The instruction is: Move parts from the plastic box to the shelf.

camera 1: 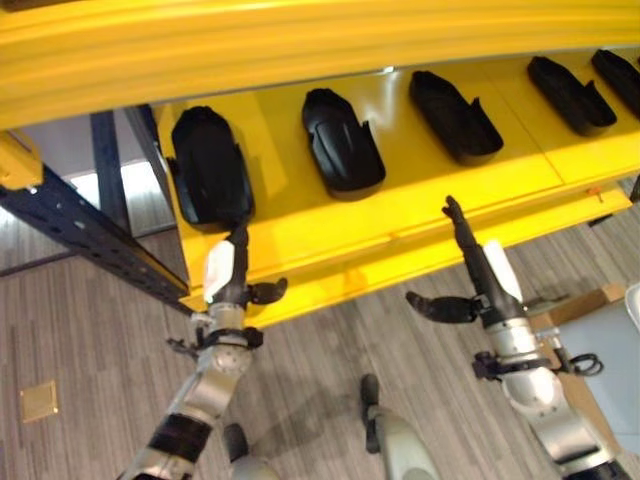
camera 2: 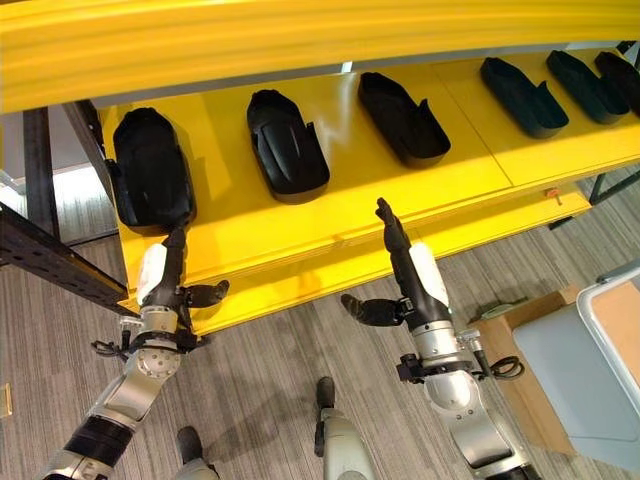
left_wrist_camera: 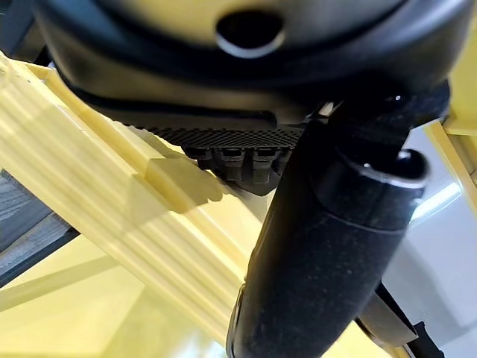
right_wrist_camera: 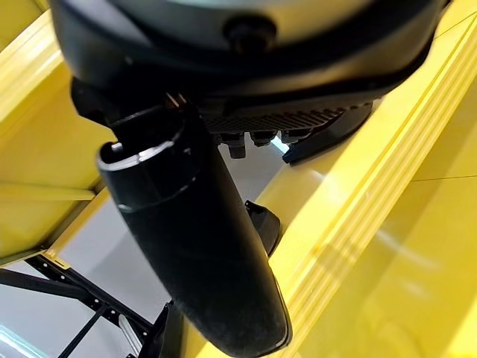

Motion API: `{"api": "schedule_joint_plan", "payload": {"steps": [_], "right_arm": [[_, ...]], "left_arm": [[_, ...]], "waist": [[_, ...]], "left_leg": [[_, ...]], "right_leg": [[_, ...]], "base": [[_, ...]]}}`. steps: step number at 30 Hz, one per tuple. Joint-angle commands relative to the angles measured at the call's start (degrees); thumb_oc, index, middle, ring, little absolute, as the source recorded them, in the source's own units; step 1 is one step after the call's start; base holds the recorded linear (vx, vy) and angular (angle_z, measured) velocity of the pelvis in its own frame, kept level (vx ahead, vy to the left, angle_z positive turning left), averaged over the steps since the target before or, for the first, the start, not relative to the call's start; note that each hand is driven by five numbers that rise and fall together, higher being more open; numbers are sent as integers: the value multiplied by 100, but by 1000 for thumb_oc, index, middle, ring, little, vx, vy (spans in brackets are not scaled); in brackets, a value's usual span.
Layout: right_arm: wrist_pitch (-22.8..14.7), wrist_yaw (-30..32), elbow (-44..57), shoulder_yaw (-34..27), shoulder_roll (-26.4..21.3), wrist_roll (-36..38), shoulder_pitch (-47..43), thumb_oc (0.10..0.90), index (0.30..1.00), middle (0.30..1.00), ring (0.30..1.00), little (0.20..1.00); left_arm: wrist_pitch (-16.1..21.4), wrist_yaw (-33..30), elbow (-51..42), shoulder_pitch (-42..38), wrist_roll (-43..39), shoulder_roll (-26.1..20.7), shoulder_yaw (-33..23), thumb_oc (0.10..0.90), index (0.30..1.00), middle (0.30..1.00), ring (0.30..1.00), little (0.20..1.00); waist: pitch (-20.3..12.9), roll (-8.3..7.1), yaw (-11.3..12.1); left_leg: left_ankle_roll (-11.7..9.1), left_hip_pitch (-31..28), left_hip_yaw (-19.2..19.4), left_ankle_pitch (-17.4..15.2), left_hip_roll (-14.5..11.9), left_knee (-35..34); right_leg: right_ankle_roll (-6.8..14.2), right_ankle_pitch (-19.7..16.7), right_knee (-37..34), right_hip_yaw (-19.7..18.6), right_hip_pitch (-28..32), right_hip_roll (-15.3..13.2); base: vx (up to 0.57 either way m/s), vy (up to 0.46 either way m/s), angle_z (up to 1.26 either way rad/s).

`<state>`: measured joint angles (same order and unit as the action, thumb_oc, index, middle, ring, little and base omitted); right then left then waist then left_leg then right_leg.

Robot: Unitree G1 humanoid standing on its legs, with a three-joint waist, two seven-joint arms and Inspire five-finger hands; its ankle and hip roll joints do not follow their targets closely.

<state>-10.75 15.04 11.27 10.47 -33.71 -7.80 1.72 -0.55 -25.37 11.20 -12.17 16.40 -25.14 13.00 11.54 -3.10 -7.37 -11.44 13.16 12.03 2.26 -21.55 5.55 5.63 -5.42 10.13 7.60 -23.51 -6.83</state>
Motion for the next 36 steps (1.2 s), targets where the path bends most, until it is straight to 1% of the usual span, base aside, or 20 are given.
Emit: {"api": "schedule_joint_plan", "payload": {"steps": [1, 4, 5, 8, 11, 12, 13, 15, 16, 17, 20, 22, 23, 25, 26, 27, 28, 29, 32, 36], "right_arm": [[-466, 405, 431, -487, -15, 11, -657, 900, 1000, 1000, 1000, 1000], [-474, 397, 506, -504, -4, 8, -653, 900, 1000, 1000, 1000, 1000], [-474, 396, 508, -504, -4, 8, -650, 900, 1000, 1000, 1000, 1000], [-476, 408, 611, -550, 35, 18, -617, 900, 1000, 1000, 1000, 1000], [-468, 365, 698, -591, 38, 49, -568, 900, 1000, 1000, 1000, 1000], [-468, 364, 699, -591, 38, 49, -568, 900, 1000, 1000, 1000, 1000], [-448, 345, 766, -617, 16, 59, -560, 900, 1000, 1000, 1000, 1000], [-447, 331, 768, -618, 12, 59, -539, 900, 1000, 1000, 1000, 1000], [-441, 295, 765, -594, -22, 45, -569, 900, 1000, 1000, 1000, 1000], [-447, 277, 748, -595, -26, 50, -573, 900, 1000, 1000, 1000, 1000], [-450, 213, 718, -595, -49, 62, -553, 900, 1000, 1000, 1000, 1000], [-476, 114, 670, -587, -79, 92, -485, 900, 1000, 1000, 1000, 1000], [-514, 78, 645, -582, -23, 241, -445, 900, 1000, 1000, 1000, 1000], [-565, -50, 598, -574, 26, 493, -340, 900, 1000, 1000, 1000, 1000], [-605, -243, 564, -560, 91, 864, -165, 900, 1000, 1000, 1000, 1000], [-628, -348, 568, -507, 136, 1135, -73, 900, 1000, 1000, 1000, 1000], [-628, -351, 570, -508, 137, 1139, -72, 900, 1000, 1000, 1000, 1000], [-657, -663, 543, -407, 228, 1814, 141, 900, 1000, 1000, 1000, 1000], [-618, -1150, 457, -140, 327, 2807, 385, 900, 1000, 1000, 1000, 1000], [-517, -1436, 337, 27, 366, 3355, 545, 900, 1000, 1000, 1000, 1000]], "left_arm": [[575, 10, -1064, -402, 40, -376, -150, 900, 1000, 1000, 1000, 1000], [819, 274, -1638, -349, -395, -350, -58, 900, 1000, 1000, 1000, 1000], [815, 281, -1648, -341, -399, -353, -62, 900, 1000, 1000, 1000, 1000], [1031, 635, -2218, -94, -1307, -262, -3, 900, 1000, 1000, 1000, 1000], [1197, 1071, -2654, 193, -2270, -305, 76, 900, 1000, 1000, 1000, 1000], [1196, 1071, -2655, 194, -2271, -306, 75, 900, 1000, 1000, 1000, 1000], [1270, 1496, -2896, 474, -3302, -364, 221, 900, 1000, 1000, 1000, 1000], [1275, 1578, -3011, 571, -3432, -432, 217, 900, 1000, 1000, 1000, 1000], [1312, 1865, -3145, 764, -4085, -547, 286, 900, 1000, 1000, 1000, 1000], [1311, 2052, -3182, 876, -4443, -602, 326, 900, 1000, 1000, 1000, 1000], [1313, 2239, -3272, 1100, -4733, -699, 287, 900, 1000, 1000, 1000, 1000], [1357, 2392, -3273, 1376, -4978, -767, 162, 900, 1000, 1000, 1000, 1000], [1351, 2462, -3177, 1501, -5202, -724, 105, 900, 1000, 1000, 1000, 1000], [1362, 2469, -3049, 1716, -5312, -702, -9, 900, 1000, 1000, 1000, 1000], [1260, 2623, -2831, 1992, -5755, -608, -33, 900, 1000, 1000, 1000, 1000], [1250, 2593, -2727, 2110, -5830, -573, -49, 900, 1000, 1000, 1000, 1000], [1250, 2594, -2727, 2111, -5830, -575, -50, 900, 1000, 1000, 1000, 1000], [1154, 2737, -2638, 2385, -5975, -594, -57, 900, 1000, 1000, 1000, 1000], [1039, 2854, -2349, 2614, -6044, -639, -21, 900, 1000, 1000, 1000, 1000], [996, 2966, -1997, 2747, -5982, -602, -26, 900, 1000, 1000, 1000, 1000]], "waist": [[-66, -152, -55], [-77, -138, -43], [-78, -139, -43], [-87, -109, -21], [-79, -78, -8], [-79, -78, -8], [-93, -43, 15], [-103, -30, 19], [-122, 7, 30], [-140, 21, 33], [-191, 49, 61], [-291, 84, 92], [-333, 93, 109], [-421, 106, 132], [-495, 129, 157], [-534, 137, 170], [-542, 135, 167], [-610, 163, 195], [-716, 183, 230], [-838, 181, 256]], "left_leg": [[389, 90, -71, 166, 366, 206], [397, 34, -65, 181, 375, 150], [397, 31, -64, 182, 375, 148], [411, -35, -74, 204, 388, 98], [424, -97, -83, 210, 400, 55], [424, -98, -83, 210, 400, 55], [437, -152, -95, 217, 415, 13], [439, -193, -102, 223, 419, -16], [440, -286, -103, 239, 436, -75], [439, -348, -97, 248, 441, -116], [439, -499, -80, 278, 454, -249], [432, -714, -52, 338, 481, -449], [426, -797, -50, 379, 493, -530], [425, -949, -35, 463, 520, -711], [418, -1104, -21, 497, 546, -844], [418, -1174, -17, 509, 564, -914], [422, -1163, -18, 528, 569, -925], [425, -1266, -32, 539, 611, -1016], [427, -1368, -74, 492, 657, -1055], [432, -1349, -148, 455, 726, -1055]], "right_leg": [[-98, 502, 674, 73, 91, 195], [-99, 507, 652, 91, 152, 201], [-99, 507, 651, 91, 154, 202], [-86, 492, 617, 109, 228, 194], [-77, 487, 590, 117, 313, 188], [-77, 487, 590, 117, 314, 188], [-65, 476, 548, 144, 389, 174], [-60, 471, 520, 144, 441, 170], [-42, 463, 468, 163, 536, 155], [-32, 460, 417, 172, 606, 150], [-2, 447, 291, 207, 765, 120], [32, 421, 64, 263, 1008, 93], [46, 390, -34, 294, 1104, 73], [66, 331, -241, 357, 1292, 56], [100, 310, -412, 432, 1493, 34], [116, 293, -484, 474, 1573, 27], [113, 274, -501, 476, 1567, 25], [139, 241, -669, 560, 1750, -5], [171, 203, -830, 650, 1945, -45], [211, 132, -987, 740, 2064, -100]], "base": [[0, 0, 0], [0, 0, 0], [0, 0, 0], [-1, 2, 2], [-8, 9, 8], [1, 16, 10], [10, 17, 11], [21, 20, 5], [41, 24, 4], [67, 36, 7], [50, 26, 8], [90, 52, 10], [75, 38, 17], [84, 54, 20], [92, 78, 13], [69, 56, 10], [48, 79, 12], [40, 78, 13], [35, 81, 15], [-6, 58, 18]]}}
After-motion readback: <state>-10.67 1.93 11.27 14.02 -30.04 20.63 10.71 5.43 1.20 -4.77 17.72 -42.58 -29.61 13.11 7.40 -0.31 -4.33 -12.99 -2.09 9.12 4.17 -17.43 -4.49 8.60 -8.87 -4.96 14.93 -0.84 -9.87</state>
